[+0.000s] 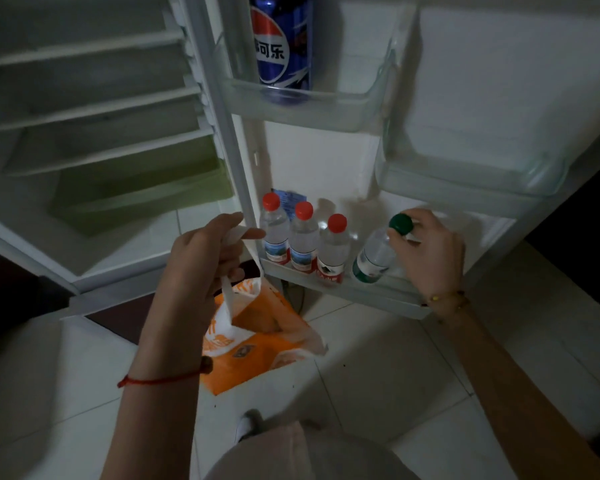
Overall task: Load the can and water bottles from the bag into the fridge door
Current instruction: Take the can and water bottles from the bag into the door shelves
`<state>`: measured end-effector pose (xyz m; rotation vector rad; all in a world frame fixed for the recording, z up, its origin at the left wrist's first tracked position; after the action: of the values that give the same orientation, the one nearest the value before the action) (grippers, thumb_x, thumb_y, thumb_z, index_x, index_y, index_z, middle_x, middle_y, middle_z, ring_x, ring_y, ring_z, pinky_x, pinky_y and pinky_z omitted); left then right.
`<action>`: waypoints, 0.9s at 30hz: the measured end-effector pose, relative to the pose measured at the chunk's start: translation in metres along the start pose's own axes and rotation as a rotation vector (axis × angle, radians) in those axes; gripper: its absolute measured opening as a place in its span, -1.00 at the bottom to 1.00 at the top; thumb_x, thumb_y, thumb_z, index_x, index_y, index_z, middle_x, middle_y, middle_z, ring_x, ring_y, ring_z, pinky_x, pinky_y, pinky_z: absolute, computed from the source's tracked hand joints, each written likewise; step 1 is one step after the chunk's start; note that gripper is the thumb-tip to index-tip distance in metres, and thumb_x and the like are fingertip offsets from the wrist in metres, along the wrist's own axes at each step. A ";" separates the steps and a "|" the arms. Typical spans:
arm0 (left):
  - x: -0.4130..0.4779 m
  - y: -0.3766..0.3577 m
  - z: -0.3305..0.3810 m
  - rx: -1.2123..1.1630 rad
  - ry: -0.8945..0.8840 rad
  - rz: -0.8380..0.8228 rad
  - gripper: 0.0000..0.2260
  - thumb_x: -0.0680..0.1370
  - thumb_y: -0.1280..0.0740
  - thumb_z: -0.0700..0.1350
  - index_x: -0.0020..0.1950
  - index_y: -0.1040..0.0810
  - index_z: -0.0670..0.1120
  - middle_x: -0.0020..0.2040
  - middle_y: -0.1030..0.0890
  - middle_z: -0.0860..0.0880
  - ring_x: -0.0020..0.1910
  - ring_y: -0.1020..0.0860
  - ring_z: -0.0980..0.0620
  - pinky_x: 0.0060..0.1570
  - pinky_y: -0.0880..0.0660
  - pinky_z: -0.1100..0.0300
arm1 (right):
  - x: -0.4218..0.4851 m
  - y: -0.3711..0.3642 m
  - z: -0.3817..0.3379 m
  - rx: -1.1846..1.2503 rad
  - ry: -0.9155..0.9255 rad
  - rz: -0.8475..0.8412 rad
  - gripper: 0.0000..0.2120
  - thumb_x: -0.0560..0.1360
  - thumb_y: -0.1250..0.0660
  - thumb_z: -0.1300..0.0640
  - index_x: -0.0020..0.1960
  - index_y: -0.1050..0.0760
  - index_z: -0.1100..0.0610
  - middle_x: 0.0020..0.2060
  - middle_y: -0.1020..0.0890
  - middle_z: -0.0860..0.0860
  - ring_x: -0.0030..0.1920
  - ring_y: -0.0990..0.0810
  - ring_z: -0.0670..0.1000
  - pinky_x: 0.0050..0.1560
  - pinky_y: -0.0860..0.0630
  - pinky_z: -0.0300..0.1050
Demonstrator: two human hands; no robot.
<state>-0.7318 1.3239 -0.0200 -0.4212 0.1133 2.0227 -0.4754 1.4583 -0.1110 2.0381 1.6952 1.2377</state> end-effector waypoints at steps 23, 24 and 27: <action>-0.024 -0.032 0.008 0.022 0.008 -0.171 -0.68 0.59 -0.23 -0.01 0.00 -0.65 -0.24 -0.51 -0.20 0.06 -0.60 -0.19 0.16 -0.59 -0.25 0.32 | -0.048 -0.011 -0.035 0.167 0.088 -0.247 -0.71 0.53 -0.27 -0.07 -0.13 -0.54 0.16 -0.24 -0.65 0.02 -0.27 -0.62 -0.05 -0.29 -0.55 -0.24; -0.025 -0.033 0.008 0.022 0.004 -0.180 -0.68 0.59 -0.23 -0.01 0.01 -0.65 -0.23 -0.51 -0.21 0.06 -0.60 -0.19 0.17 -0.59 -0.24 0.32 | -0.060 -0.012 -0.037 0.295 0.072 -0.390 -0.69 0.55 -0.25 -0.04 -0.20 -0.56 0.17 -0.33 -0.64 -0.01 -0.33 -0.61 -0.12 -0.31 -0.53 -0.29; -0.028 -0.037 0.009 0.022 0.000 -0.207 -0.68 0.59 -0.22 -0.02 0.02 -0.64 -0.23 -0.51 -0.23 0.08 -0.62 -0.20 0.19 -0.61 -0.23 0.35 | -0.087 -0.037 -0.033 0.380 -0.086 -0.770 -0.64 0.60 -0.23 0.10 -0.33 -0.50 0.21 -0.46 -0.53 0.01 -0.41 -0.53 -0.12 -0.33 -0.42 -0.35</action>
<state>-0.6898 1.3203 0.0020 -0.4020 0.0880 1.8165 -0.5228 1.3817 -0.1537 1.2959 2.4536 0.5942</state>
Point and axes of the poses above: each hand's wrist, its own x-axis towards the middle knuckle, its own y-axis out of the back of the hand, z = x × y, the point moved 1 cm from there along x, towards the middle knuckle
